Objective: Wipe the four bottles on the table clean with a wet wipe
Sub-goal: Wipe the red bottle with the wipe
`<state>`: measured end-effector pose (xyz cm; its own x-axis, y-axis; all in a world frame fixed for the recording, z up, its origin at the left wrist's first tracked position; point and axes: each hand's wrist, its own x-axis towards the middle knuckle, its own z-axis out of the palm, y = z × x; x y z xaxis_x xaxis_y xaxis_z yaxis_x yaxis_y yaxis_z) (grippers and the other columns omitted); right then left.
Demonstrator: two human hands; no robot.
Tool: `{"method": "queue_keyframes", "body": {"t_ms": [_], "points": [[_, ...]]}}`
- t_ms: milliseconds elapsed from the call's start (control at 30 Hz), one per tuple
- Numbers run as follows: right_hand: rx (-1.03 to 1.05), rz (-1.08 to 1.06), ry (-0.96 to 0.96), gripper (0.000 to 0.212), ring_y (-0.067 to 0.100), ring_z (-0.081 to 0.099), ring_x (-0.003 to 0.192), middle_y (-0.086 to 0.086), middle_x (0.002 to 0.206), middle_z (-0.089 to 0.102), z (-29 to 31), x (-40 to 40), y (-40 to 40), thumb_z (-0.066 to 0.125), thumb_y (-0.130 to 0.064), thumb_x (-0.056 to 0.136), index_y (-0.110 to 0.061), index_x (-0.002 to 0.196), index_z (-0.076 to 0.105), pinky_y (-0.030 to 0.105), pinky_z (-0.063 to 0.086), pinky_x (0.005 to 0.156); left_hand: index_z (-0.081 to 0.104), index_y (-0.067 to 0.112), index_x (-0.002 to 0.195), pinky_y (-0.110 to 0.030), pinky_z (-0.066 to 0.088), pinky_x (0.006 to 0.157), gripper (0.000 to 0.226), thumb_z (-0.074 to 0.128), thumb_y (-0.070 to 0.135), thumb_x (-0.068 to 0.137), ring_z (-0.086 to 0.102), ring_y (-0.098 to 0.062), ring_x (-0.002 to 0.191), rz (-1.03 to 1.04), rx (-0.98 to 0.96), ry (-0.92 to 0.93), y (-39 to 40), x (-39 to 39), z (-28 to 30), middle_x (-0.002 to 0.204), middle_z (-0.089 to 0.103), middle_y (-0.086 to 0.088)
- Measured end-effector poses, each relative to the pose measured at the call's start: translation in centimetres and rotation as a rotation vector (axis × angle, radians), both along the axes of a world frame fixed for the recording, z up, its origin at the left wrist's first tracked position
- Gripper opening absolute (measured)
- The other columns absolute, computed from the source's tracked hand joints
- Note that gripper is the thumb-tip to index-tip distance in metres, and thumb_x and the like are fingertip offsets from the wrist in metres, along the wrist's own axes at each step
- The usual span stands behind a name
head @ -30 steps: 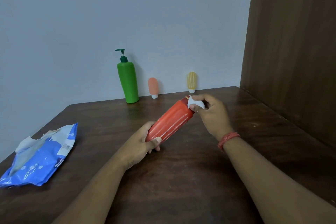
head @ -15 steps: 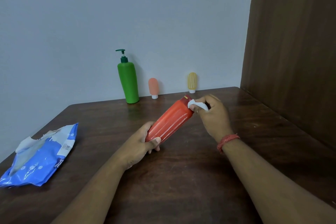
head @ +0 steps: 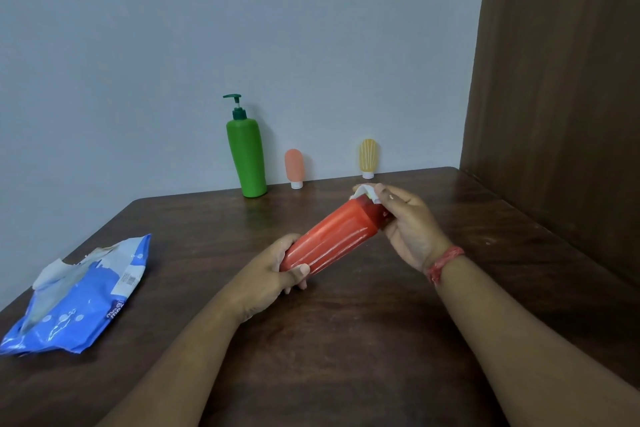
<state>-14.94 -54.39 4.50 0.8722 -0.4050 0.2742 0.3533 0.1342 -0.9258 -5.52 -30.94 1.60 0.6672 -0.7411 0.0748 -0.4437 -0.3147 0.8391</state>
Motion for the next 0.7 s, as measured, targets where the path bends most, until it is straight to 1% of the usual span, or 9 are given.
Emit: {"method": "queue_keyframes", "body": {"t_ms": [100,233,333,400,467,500,600,633,700], "points": [[-0.009,0.016,-0.008,0.034,0.028,0.062,0.114,0.015,0.118,0.069,0.1,0.0,-0.1,0.049,-0.028,0.1,-0.006,0.113,0.071,0.042,0.05,0.1,0.048,0.035,0.131,-0.026,0.05,0.073,0.033,0.058,0.024,0.102,0.063,-0.012,0.08,0.002,-0.008,0.0,0.1,0.0,0.0,0.09,0.071,-0.006],[-0.01,0.052,0.062,0.05,0.032,0.059,0.118,0.019,0.122,0.066,0.3,-0.1,-0.4,0.056,-0.042,0.089,-0.003,0.118,0.068,0.046,0.047,0.104,0.049,0.034,0.132,-0.029,0.05,0.074,0.033,0.059,0.025,0.101,0.063,-0.016,0.082,0.003,-0.021,0.003,0.1,0.1,-0.2,0.09,0.071,-0.004],[-0.049,0.063,0.118,0.051,0.028,0.063,0.113,0.016,0.119,0.069,0.5,-0.4,-0.7,0.056,-0.045,0.088,-0.005,0.117,0.068,0.042,0.05,0.101,0.049,0.03,0.134,-0.026,0.048,0.073,0.035,0.058,0.024,0.101,0.062,-0.005,0.076,0.008,-0.01,-0.006,0.0,0.0,0.0,0.092,0.069,-0.002],[-0.07,0.023,0.13,0.05,0.025,0.065,0.102,0.017,0.111,0.07,0.6,-0.5,-0.8,0.057,-0.047,0.087,-0.007,0.113,0.069,0.038,0.055,0.091,0.048,0.03,0.135,-0.026,0.049,0.073,0.035,0.058,0.024,0.101,0.062,-0.004,0.075,0.012,-0.004,-0.011,-0.1,-0.2,0.1,0.094,0.069,-0.002],[-0.132,-0.031,0.136,0.049,0.021,0.066,0.087,0.012,0.095,0.07,0.7,-0.6,-0.9,0.057,-0.052,0.085,-0.01,0.106,0.069,0.029,0.057,0.069,0.049,0.029,0.135,-0.027,0.05,0.073,0.035,0.058,0.024,0.101,0.062,-0.008,0.078,0.015,-0.007,-0.014,0.0,-0.2,0.1,0.095,0.069,-0.003],[-0.17,-0.048,0.141,0.049,0.02,0.067,0.084,0.009,0.091,0.07,0.7,-0.6,-0.9,0.057,-0.055,0.083,-0.012,0.102,0.07,0.027,0.055,0.067,0.049,0.028,0.135,-0.027,0.05,0.073,0.035,0.058,0.024,0.101,0.063,-0.009,0.079,0.017,-0.01,-0.013,0.0,-0.2,0.1,0.095,0.069,-0.004],[-0.221,-0.068,0.183,0.053,0.021,0.071,0.093,0.01,0.095,0.075,0.6,-0.5,-1.0,0.054,-0.059,0.085,-0.012,0.102,0.072,0.034,0.055,0.085,0.047,0.029,0.136,-0.026,0.049,0.073,0.036,0.058,0.026,0.102,0.061,-0.01,0.077,0.034,-0.012,0.004,-0.1,-0.1,0.0,0.093,0.07,-0.004],[-0.17,-0.049,0.185,0.051,0.021,0.071,0.097,0.011,0.098,0.074,0.5,-0.3,-0.8,0.052,-0.056,0.09,-0.011,0.104,0.071,0.036,0.054,0.088,0.047,0.029,0.137,-0.027,0.049,0.073,0.037,0.057,0.026,0.102,0.061,-0.01,0.075,0.041,-0.022,0.013,-0.2,0.0,0.0,0.092,0.07,-0.005],[0.069,0.036,0.143,0.044,0.023,0.068,0.106,0.013,0.11,0.072,0.4,0.1,-0.3,0.047,-0.045,0.099,-0.01,0.114,0.067,0.04,0.054,0.093,0.048,0.028,0.136,-0.029,0.05,0.072,0.035,0.057,0.024,0.102,0.059,-0.013,0.07,0.052,-0.064,0.035,-0.3,0.2,-0.1,0.086,0.07,-0.006]]}}
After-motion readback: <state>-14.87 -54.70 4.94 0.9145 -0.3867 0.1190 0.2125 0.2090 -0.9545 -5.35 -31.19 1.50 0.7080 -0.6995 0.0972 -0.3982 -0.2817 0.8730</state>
